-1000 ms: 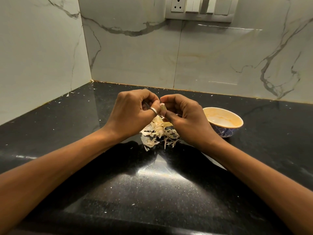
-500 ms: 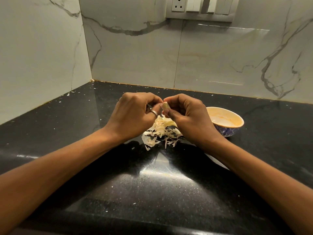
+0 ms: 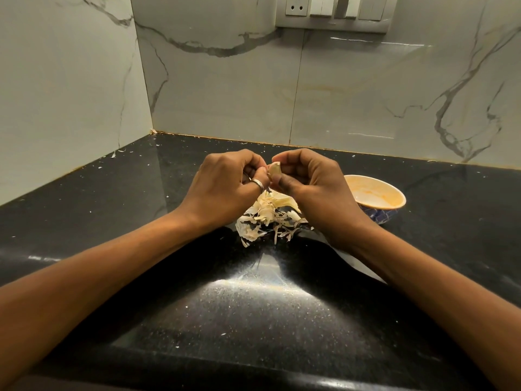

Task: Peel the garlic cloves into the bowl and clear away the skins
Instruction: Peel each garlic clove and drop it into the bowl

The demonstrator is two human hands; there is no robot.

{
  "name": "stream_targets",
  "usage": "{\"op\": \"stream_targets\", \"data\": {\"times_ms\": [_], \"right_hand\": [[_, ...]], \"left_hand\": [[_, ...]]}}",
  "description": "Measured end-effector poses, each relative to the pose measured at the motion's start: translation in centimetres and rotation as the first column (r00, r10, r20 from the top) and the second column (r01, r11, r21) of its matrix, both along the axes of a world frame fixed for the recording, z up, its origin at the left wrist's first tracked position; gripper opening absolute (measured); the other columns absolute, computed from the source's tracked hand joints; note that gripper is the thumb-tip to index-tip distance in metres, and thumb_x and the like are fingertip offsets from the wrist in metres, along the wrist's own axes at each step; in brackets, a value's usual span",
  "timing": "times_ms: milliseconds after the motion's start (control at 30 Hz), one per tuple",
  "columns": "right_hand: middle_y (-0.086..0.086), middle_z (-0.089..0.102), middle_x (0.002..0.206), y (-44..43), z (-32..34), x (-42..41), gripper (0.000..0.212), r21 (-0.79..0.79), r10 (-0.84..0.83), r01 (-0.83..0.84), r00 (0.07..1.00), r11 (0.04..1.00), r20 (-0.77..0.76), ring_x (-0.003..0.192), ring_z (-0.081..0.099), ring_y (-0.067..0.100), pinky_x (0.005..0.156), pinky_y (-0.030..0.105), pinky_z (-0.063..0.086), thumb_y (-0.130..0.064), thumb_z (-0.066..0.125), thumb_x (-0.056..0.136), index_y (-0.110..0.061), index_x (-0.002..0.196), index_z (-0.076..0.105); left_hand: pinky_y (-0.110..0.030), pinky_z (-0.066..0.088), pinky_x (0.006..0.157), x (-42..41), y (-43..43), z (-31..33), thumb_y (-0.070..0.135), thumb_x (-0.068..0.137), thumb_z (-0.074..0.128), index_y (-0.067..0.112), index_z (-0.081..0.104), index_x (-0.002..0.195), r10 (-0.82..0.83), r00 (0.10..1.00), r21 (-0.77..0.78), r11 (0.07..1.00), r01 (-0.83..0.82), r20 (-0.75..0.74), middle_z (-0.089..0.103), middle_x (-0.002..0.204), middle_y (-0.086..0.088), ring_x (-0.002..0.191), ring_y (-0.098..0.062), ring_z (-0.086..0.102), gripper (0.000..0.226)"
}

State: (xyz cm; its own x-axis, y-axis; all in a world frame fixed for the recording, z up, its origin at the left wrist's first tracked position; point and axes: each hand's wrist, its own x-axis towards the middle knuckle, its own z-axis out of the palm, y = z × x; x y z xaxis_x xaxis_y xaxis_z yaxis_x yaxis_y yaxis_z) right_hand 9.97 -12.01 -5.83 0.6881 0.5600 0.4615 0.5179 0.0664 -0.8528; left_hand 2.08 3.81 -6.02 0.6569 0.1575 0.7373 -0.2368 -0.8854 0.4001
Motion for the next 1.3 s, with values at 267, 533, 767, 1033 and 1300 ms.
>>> {"op": "stream_targets", "data": {"times_ms": [267, 533, 767, 1033, 1300], "right_hand": [[0.015, 0.075, 0.111, -0.4, 0.8, -0.2, 0.023, 0.173, 0.113, -0.067, 0.956, 0.983, -0.27, 0.106, 0.073, 0.026, 0.092, 0.036, 0.059, 0.005, 0.062, 0.095, -0.002, 0.116, 0.063], [0.017, 0.074, 0.113, -0.6, 1.3, -0.3, 0.022, 0.275, 0.144, -0.04, 0.919, 0.961, -0.366, 0.108, 0.073, 0.024, 0.099, 0.043, 0.057, 0.005, 0.06, 0.095, -0.002, 0.116, 0.061], [0.017, 0.074, 0.111, -0.9, 2.0, -0.4, 0.02, 0.347, 0.157, -0.016, 0.911, 0.938, -0.382, 0.106, 0.073, 0.026, 0.096, 0.039, 0.058, 0.003, 0.06, 0.095, -0.004, 0.114, 0.06], [0.017, 0.073, 0.112, -1.0, 1.9, 0.0, 0.02, 0.356, 0.133, 0.007, 0.921, 0.934, -0.367, 0.108, 0.073, 0.026, 0.099, 0.042, 0.057, 0.001, 0.061, 0.096, -0.005, 0.115, 0.06], [0.011, 0.074, 0.113, -1.1, 1.5, 0.0, 0.026, 0.197, 0.003, 0.048, 0.968, 0.979, -0.25, 0.102, 0.072, 0.015, 0.086, 0.031, 0.061, -0.009, 0.066, 0.096, -0.017, 0.12, 0.064]], "left_hand": [[-0.004, 0.038, 0.057, -0.1, 0.0, 0.1, 0.018, 0.092, 0.068, 0.018, 0.071, 0.089, 0.005, 1.0, 0.009, 1.0, -0.005, -0.014, 0.057, 0.066, 0.024, 0.061, 0.01, 0.057, 0.005], [-0.007, 0.04, 0.057, -0.1, 0.1, 0.1, 0.02, 0.092, 0.068, 0.016, 0.072, 0.091, 0.025, 0.998, 0.029, 0.999, -0.024, -0.051, 0.059, 0.068, 0.019, 0.058, 0.001, 0.056, 0.006], [-0.007, 0.041, 0.058, 0.0, 0.3, 0.0, 0.02, 0.091, 0.069, 0.016, 0.073, 0.089, 0.053, 0.997, 0.011, 0.999, -0.052, -0.061, 0.06, 0.068, 0.017, 0.059, 0.002, 0.056, 0.006], [-0.028, 0.05, 0.067, 0.0, 0.7, 0.2, 0.024, 0.088, 0.069, 0.026, 0.069, 0.081, 0.14, 0.987, 0.002, 0.99, -0.14, -0.085, 0.065, 0.069, 0.012, 0.066, -0.004, 0.061, 0.007], [-0.036, 0.058, 0.072, -0.2, 0.7, 0.4, 0.029, 0.083, 0.062, 0.028, 0.075, 0.095, 0.123, 0.992, 0.04, 0.992, -0.122, -0.015, 0.067, 0.078, 0.017, 0.068, -0.004, 0.062, 0.018]]}}
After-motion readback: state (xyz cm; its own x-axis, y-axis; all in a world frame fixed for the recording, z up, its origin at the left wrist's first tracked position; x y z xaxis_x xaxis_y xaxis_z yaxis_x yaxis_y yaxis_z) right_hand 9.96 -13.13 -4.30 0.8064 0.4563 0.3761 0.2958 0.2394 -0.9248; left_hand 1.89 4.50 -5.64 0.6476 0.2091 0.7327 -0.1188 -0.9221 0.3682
